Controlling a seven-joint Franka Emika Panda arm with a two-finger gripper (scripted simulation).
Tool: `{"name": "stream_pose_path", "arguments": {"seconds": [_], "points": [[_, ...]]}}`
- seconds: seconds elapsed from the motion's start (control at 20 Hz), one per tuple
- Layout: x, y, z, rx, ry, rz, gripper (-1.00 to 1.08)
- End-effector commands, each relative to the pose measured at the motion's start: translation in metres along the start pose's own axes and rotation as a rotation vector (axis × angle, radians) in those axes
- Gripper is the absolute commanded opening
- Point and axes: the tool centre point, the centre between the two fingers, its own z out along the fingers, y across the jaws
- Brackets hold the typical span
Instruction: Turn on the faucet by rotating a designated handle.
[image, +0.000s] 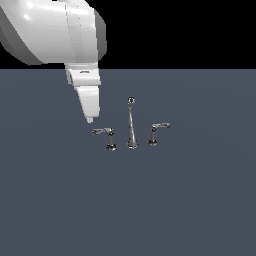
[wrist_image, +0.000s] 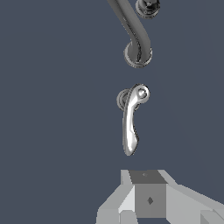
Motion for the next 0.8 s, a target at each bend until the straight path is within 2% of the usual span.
{"name": "stream_pose_path", "arguments": {"seconds": [0.0,0.4,0.75], "points": [[0.007,-0.011,0.013,0.001,0.002,0.048,-1.00],[0.025,-0.035,0.043,0.002,0.004,0.161,-1.00],[0.033,-0.043,0.053,0.003,0.003,0.201,-1.00]]}}
